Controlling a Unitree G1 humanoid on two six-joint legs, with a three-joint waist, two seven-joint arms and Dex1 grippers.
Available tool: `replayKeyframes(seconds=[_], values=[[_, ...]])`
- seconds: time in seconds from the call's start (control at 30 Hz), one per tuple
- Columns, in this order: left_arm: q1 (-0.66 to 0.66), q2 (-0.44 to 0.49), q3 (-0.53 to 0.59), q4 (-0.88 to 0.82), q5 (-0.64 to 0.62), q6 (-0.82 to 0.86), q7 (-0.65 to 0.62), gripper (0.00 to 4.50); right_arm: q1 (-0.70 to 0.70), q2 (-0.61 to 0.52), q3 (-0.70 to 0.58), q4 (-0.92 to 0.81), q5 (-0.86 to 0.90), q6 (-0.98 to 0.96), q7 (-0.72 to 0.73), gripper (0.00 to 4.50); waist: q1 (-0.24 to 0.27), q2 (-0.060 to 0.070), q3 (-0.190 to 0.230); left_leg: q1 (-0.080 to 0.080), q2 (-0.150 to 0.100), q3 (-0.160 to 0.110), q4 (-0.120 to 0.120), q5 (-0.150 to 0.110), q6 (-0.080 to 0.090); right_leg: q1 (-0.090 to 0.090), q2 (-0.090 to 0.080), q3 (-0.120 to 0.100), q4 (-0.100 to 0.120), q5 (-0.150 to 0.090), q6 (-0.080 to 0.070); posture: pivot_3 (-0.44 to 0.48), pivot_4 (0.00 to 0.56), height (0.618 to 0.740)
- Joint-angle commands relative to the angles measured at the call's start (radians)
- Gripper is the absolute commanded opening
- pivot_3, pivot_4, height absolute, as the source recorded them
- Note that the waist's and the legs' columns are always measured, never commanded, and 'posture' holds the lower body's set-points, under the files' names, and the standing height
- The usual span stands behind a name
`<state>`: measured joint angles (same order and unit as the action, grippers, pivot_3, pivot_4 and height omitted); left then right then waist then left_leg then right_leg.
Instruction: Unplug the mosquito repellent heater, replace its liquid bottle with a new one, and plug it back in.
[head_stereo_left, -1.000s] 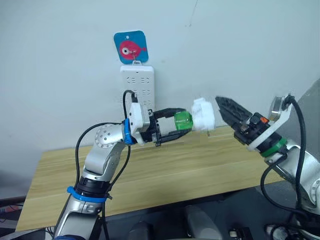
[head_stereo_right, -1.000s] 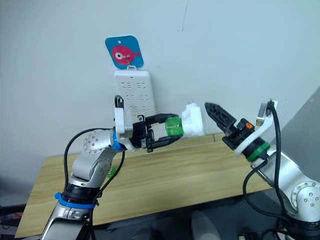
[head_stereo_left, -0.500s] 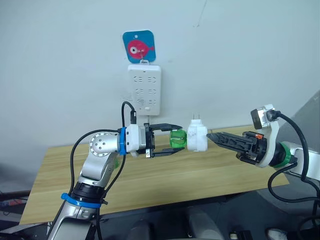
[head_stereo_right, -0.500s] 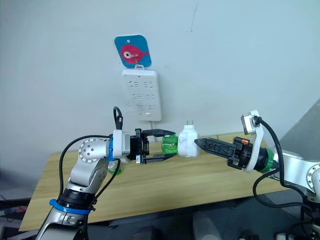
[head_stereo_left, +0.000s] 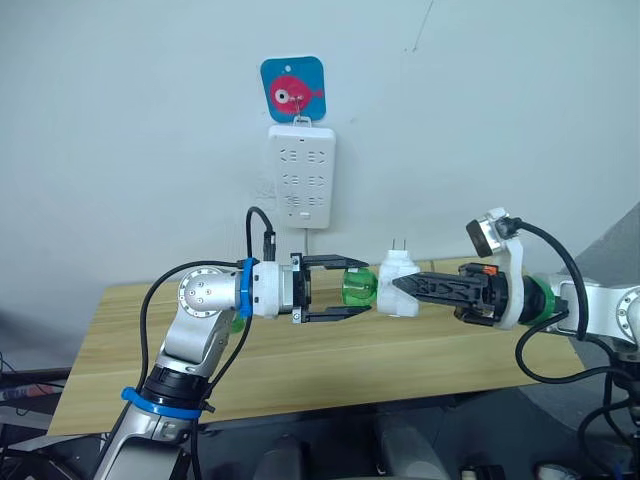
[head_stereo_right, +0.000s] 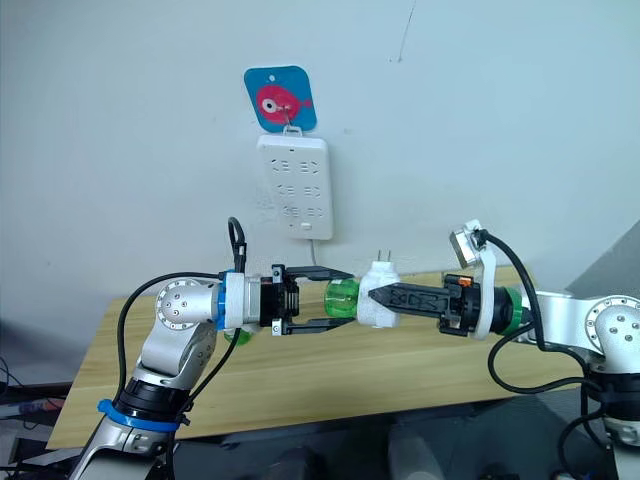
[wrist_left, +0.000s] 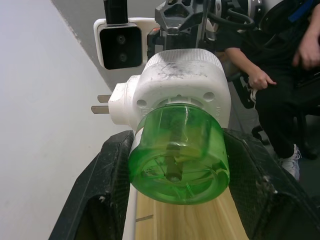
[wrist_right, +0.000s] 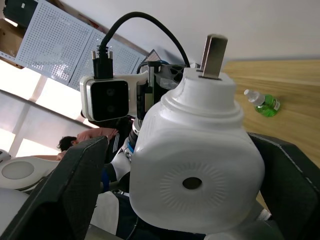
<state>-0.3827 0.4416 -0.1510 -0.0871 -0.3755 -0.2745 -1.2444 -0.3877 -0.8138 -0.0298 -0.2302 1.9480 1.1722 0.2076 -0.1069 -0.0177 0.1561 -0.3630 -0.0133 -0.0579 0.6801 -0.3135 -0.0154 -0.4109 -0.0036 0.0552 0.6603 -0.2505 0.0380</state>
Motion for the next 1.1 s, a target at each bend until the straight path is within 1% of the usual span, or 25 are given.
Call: replayKeyframes(seconds=[0.03,0.07,0.1,0.3,0.37,0.4,0.43,0.47,0.53,0.6,0.67,0.73,0.77,0.9,0.93,1.0,1.03,1.07,1.1], values=[[-0.008,-0.003,-0.003,-0.034,0.001,-0.017,0.018,2.35,-0.029,0.006,0.001,-0.013,0.024,0.009,-0.005,3.57,0.000,0.000,0.001,0.000,0.000,0.000,0.000,0.000,0.000,0.000,-0.001,0.000,0.000,0.000,0.000,-0.149,0.148,0.730],[-0.008,-0.005,-0.004,-0.035,0.004,-0.018,0.023,2.35,-0.029,0.008,0.007,-0.014,0.024,0.010,-0.007,3.18,0.001,0.000,0.001,0.000,0.000,0.000,0.000,0.000,0.000,0.000,-0.001,0.000,0.000,0.000,0.000,-0.149,0.148,0.730],[-0.009,-0.007,-0.005,-0.035,0.007,-0.020,0.029,2.35,-0.029,0.011,0.012,-0.015,0.024,0.011,-0.009,2.97,0.001,0.000,0.001,0.000,0.000,0.000,0.000,0.000,0.000,0.000,-0.001,0.000,0.000,0.000,0.000,-0.149,0.148,0.730],[-0.004,-0.011,-0.011,-0.049,0.012,-0.019,0.043,2.35,-0.023,0.024,0.022,-0.022,0.024,0.009,-0.016,2.97,0.001,0.000,0.001,0.000,0.001,0.000,0.000,0.000,0.000,0.000,-0.001,-0.001,0.000,0.000,0.000,-0.142,0.153,0.730],[-0.001,-0.005,-0.014,-0.062,-0.005,0.007,0.033,2.35,-0.019,0.019,0.021,-0.023,0.024,0.012,-0.015,2.97,0.001,0.000,0.002,0.000,0.001,0.000,0.000,0.000,0.000,0.000,-0.001,-0.001,0.000,0.000,0.000,-0.142,0.153,0.730],[-0.001,0.006,-0.020,-0.074,-0.024,0.046,0.019,2.35,-0.018,0.015,0.019,-0.023,0.024,0.013,-0.014,2.97,0.001,0.000,0.003,0.000,0.001,0.000,0.000,0.000,0.000,0.000,-0.001,-0.001,0.000,0.000,0.000,-0.142,0.153,0.730],[-0.005,0.029,-0.029,-0.091,-0.048,0.128,0.009,2.35,-0.019,0.008,0.015,-0.026,0.024,0.013,-0.011,2.97,0.001,0.000,0.003,0.000,0.001,-0.001,0.000,0.000,0.000,0.000,-0.001,-0.001,0.000,0.000,0.000,-0.142,0.153,0.730],[-0.015,0.056,-0.037,-0.108,-0.072,0.254,0.021,2.35,-0.022,-0.003,0.012,-0.031,0.024,0.015,-0.008,2.97,0.001,0.000,0.003,0.000,0.001,-0.001,0.000,0.000,0.000,0.000,-0.001,-0.001,0.000,0.000,0.000,-0.142,0.153,0.730],[-0.060,0.128,-0.055,-0.136,-0.148,0.577,0.058,2.35,-0.027,-0.038,0.006,-0.064,0.024,0.018,0.006,2.97,0.001,0.000,0.005,0.000,0.002,-0.002,0.000,0.000,0.000,0.000,-0.001,-0.003,0.000,0.000,0.000,-0.141,0.151,0.730],[-0.143,0.183,-0.052,-0.147,-0.287,0.894,0.086,2.35,-0.029,-0.090,0.002,-0.119,0.024,0.030,0.022,2.97,0.001,0.001,0.007,-0.001,0.002,-0.004,0.001,0.000,0.000,0.000,0.001,-0.007,0.000,-0.002,0.004,-0.139,0.150,0.730],[-0.225,0.216,-0.039,-0.140,-0.425,1.140,0.092,2.35,-0.024,-0.118,0.002,-0.147,0.024,0.022,0.038,2.97,0.001,0.001,0.008,-0.002,0.001,-0.006,0.001,0.000,0.000,0.000,0.003,-0.011,0.000,-0.003,0.005,-0.139,0.150,0.730],[-0.278,0.239,-0.026,-0.127,-0.510,1.282,0.072,2.35,-0.028,-0.141,0.008,-0.165,0.024,0.013,0.050,2.97,-0.001,0.000,0.009,-0.002,0.002,-0.007,0.000,0.000,0.000,0.000,0.003,-0.012,-0.001,-0.003,0.005,-0.142,0.148,0.730],[-0.295,0.243,-0.019,-0.118,-0.535,1.323,0.069,2.35,-0.025,-0.147,0.010,-0.172,0.024,0.006,0.057,2.97,-0.003,0.001,0.009,-0.002,0.002,-0.007,0.000,0.000,0.000,0.000,0.004,-0.013,-0.001,-0.003,0.005,-0.142,0.148,0.730],[-0.303,0.237,-0.005,-0.107,-0.531,1.310,0.046,2.35,-0.016,-0.157,0.025,-0.184,0.024,-0.023,0.059,2.97,-0.004,0.001,0.010,-0.002,0.003,-0.006,-0.001,0.000,0.000,-0.002,0.004,-0.012,0.000,-0.003,0.004,-0.152,0.146,0.730],[-0.292,0.232,-0.006,-0.109,-0.497,1.260,0.051,2.35,-0.011,-0.154,0.027,-0.181,0.024,-0.032,0.057,2.97,-0.002,0.001,0.010,-0.002,0.003,-0.007,-0.001,0.000,0.000,-0.002,0.003,-0.012,0.000,-0.003,0.004,-0.152,0.146,0.730],[-0.243,0.225,-0.005,-0.132,-0.401,1.092,0.045,3.09,0.003,-0.149,0.028,-0.172,0.024,-0.047,0.052,2.97,0.003,0.001,0.010,-0.002,0.003,-0.006,-0.001,0.000,0.000,-0.002,0.002,-0.011,0.000,-0.002,0.003,-0.150,0.146,0.730],[-0.210,0.220,-0.001,-0.145,-0.352,0.992,0.038,3.35,0.010,-0.146,0.027,-0.163,0.024,-0.053,0.051,2.97,0.003,0.001,0.010,-0.002,0.003,-0.006,-0.001,0.000,0.000,-0.002,0.000,-0.010,0.000,-0.001,0.000,-0.150,0.146,0.730],[-0.173,0.210,0.006,-0.152,-0.298,0.883,0.040,3.64,0.017,-0.145,0.025,-0.154,0.024,-0.056,0.051,2.97,0.005,0.001,0.010,-0.002,0.003,-0.006,-0.001,0.000,0.000,-0.002,0.000,-0.010,-0.001,0.000,0.000,-0.149,0.145,0.730],[-0.122,0.205,0.015,-0.156,-0.245,0.749,0.015,3.99,0.024,-0.145,0.021,-0.141,0.024,-0.057,0.051,2.97,0.007,0.001,0.010,-0.002,0.004,-0.005,-0.001,0.000,-0.001,-0.002,-0.001,-0.009,-0.001,0.000,-0.001,-0.149,0.146,0.730]])
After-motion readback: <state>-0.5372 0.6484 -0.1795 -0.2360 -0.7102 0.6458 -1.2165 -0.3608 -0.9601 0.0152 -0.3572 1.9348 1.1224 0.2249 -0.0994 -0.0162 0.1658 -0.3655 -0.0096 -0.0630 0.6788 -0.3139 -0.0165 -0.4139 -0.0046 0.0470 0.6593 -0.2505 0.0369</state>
